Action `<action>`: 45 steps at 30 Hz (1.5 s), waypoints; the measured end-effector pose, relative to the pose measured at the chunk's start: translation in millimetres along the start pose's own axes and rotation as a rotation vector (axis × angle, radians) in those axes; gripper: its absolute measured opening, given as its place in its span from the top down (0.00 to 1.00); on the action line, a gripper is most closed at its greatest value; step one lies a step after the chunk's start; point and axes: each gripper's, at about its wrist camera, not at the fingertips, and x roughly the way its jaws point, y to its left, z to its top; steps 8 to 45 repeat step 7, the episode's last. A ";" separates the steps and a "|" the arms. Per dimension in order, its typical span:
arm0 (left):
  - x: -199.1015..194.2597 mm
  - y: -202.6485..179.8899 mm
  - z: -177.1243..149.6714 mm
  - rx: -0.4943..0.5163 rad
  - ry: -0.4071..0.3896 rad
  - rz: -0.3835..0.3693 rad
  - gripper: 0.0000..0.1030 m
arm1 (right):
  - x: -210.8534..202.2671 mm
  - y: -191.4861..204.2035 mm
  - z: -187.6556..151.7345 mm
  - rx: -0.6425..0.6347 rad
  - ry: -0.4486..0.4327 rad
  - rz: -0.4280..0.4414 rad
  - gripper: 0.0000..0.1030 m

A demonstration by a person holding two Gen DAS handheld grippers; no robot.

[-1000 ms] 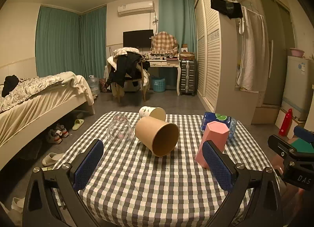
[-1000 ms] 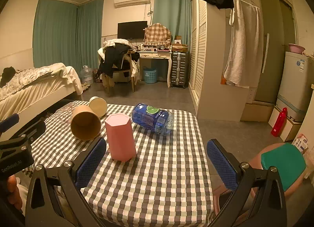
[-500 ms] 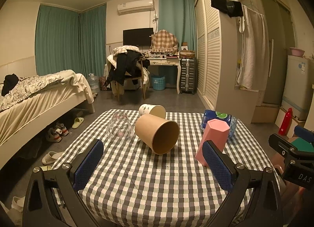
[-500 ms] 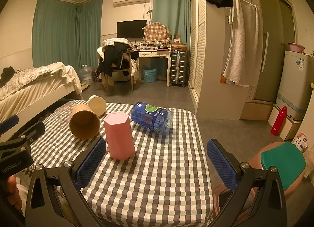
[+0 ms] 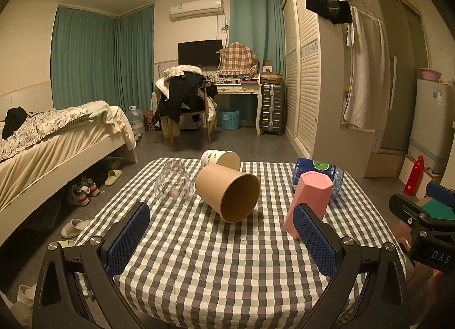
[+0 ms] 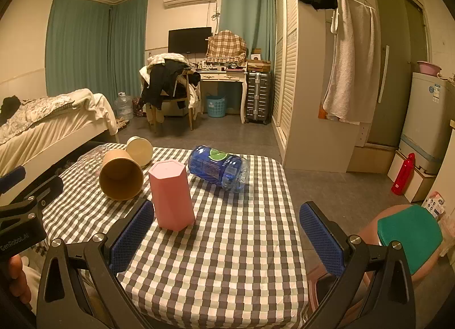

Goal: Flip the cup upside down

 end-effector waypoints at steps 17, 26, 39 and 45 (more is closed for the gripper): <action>-2.1 4.9 -1.4 -0.013 -0.012 -0.011 0.00 | -0.1 -0.3 0.5 0.000 0.000 0.000 0.00; -2.1 4.9 -1.4 -0.013 -0.012 -0.011 0.00 | -0.1 -0.3 0.5 0.000 0.000 0.000 0.00; -2.1 4.9 -1.4 -0.013 -0.012 -0.011 0.00 | -0.1 -0.3 0.5 0.000 0.000 0.000 0.00; -2.1 4.9 -1.4 -0.013 -0.012 -0.011 0.00 | -0.1 -0.3 0.5 0.000 0.000 0.000 0.00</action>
